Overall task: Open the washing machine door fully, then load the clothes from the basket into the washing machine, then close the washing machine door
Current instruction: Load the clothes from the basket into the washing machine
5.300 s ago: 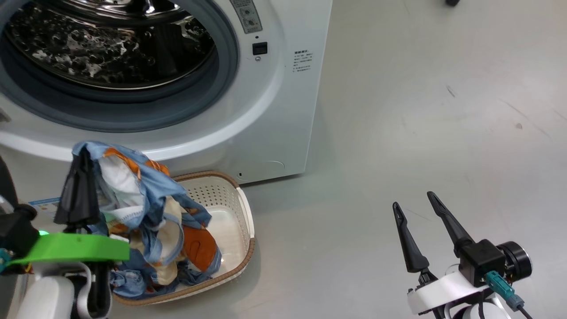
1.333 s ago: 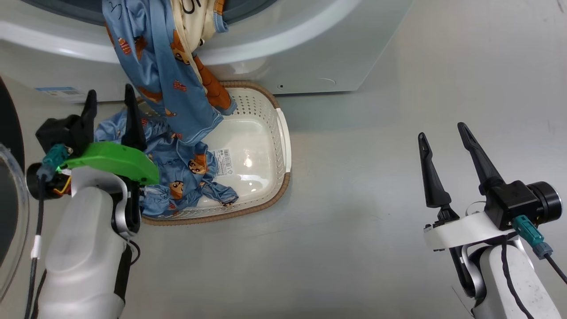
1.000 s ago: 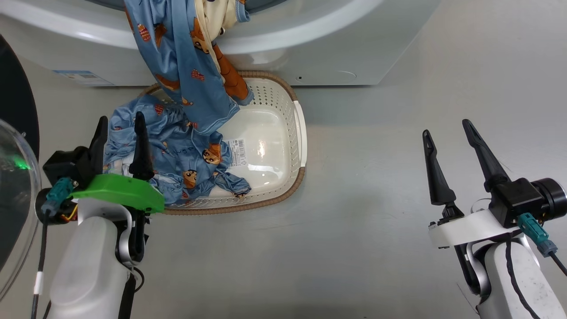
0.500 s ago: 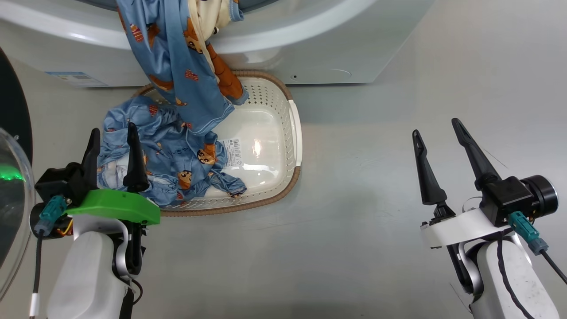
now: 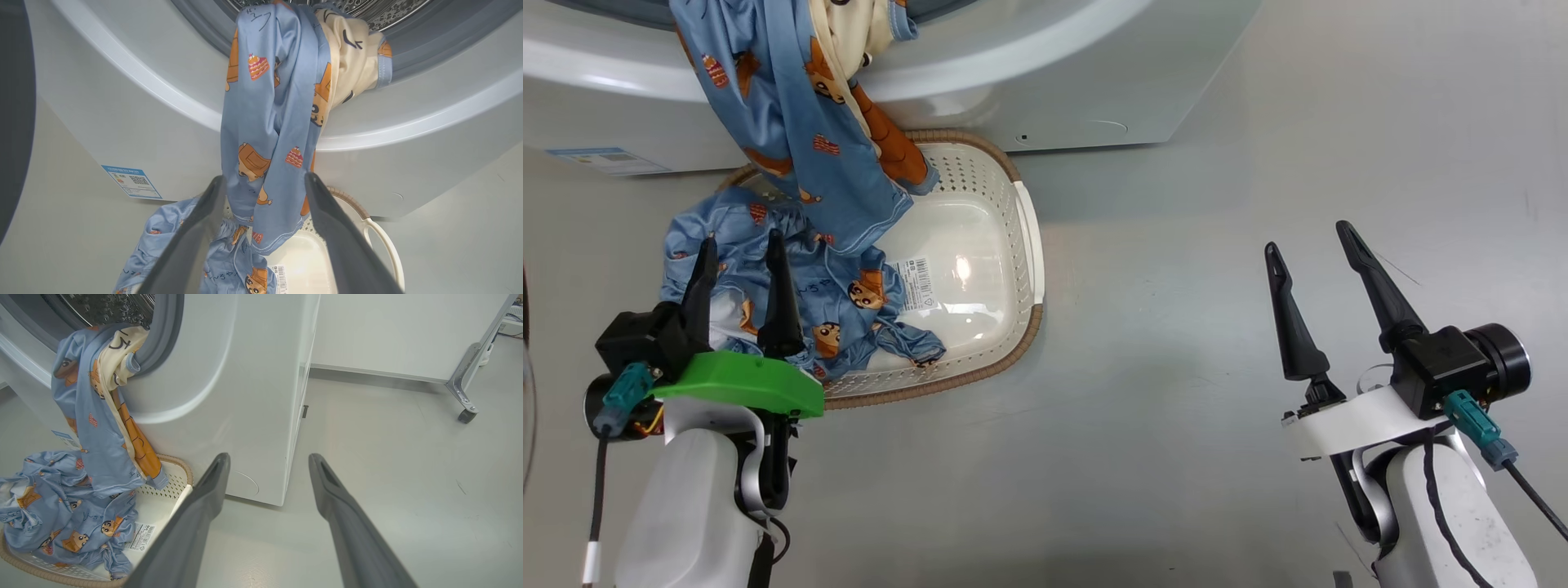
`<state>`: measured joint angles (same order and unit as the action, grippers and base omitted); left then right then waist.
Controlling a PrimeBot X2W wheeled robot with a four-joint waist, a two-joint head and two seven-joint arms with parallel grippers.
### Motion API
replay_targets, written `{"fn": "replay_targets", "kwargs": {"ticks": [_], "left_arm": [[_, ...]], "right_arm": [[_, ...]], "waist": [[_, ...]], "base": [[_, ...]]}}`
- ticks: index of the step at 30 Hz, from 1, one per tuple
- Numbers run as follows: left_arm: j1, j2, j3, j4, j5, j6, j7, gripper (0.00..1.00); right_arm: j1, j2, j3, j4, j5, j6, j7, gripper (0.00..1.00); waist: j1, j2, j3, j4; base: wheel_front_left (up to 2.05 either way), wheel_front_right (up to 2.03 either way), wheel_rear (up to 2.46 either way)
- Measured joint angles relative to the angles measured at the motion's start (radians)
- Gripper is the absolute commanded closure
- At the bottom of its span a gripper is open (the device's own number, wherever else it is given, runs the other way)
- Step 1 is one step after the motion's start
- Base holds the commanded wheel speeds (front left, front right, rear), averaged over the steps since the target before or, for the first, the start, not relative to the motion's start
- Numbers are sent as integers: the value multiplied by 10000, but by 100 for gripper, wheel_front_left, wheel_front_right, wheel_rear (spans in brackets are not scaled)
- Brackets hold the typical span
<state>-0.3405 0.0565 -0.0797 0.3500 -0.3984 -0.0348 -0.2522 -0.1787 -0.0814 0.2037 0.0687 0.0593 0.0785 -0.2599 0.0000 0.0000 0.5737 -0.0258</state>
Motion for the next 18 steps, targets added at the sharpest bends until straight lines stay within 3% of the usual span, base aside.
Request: {"fn": "replay_targets", "kwargs": {"ticks": [7,18], "left_arm": [[-357,-8,42,322,-251,-65,50,0],[-1457,376,336,1058,-924,-525,663,0]], "right_arm": [[-223,125,130,-42,0,19,0,0],[-407,192,272,-182,4,23,-2,0]], "waist": [[0,0,234,-312],[0,0,809,-975]], "base": [[0,0,0],[0,0,0]]}}
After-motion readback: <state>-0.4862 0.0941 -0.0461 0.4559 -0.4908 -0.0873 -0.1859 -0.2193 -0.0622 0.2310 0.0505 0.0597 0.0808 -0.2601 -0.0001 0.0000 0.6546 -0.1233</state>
